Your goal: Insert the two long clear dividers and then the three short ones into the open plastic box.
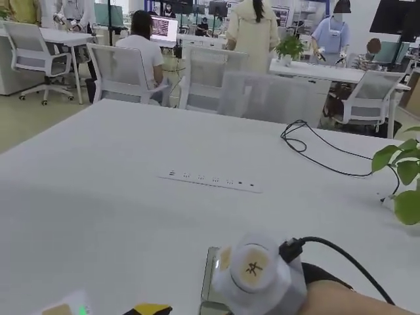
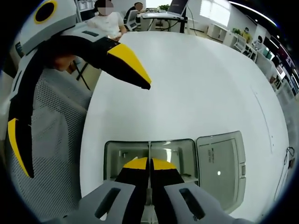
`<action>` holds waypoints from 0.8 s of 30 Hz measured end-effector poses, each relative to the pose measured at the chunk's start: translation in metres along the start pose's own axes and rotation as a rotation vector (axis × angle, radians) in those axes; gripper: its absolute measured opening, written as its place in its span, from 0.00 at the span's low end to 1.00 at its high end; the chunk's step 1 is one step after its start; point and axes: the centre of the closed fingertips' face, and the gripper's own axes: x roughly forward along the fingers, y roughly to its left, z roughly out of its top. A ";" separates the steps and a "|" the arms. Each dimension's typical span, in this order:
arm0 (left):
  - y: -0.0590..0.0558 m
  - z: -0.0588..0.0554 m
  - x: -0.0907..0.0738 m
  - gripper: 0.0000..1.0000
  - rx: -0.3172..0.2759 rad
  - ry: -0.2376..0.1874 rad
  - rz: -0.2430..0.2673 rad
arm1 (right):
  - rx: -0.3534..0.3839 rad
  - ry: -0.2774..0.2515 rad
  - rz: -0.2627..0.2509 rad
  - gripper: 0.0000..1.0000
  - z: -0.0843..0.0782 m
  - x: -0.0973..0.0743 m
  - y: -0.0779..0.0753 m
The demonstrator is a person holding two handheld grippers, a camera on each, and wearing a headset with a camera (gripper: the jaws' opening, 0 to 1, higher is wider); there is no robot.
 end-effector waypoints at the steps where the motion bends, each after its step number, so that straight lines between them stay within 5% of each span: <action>1: 0.000 0.000 0.000 0.83 0.002 0.002 -0.001 | 0.002 0.003 0.001 0.02 0.000 0.001 0.000; 24: -0.003 0.007 0.004 0.85 0.014 -0.003 -0.001 | -0.032 0.115 -0.010 0.02 -0.003 0.009 0.000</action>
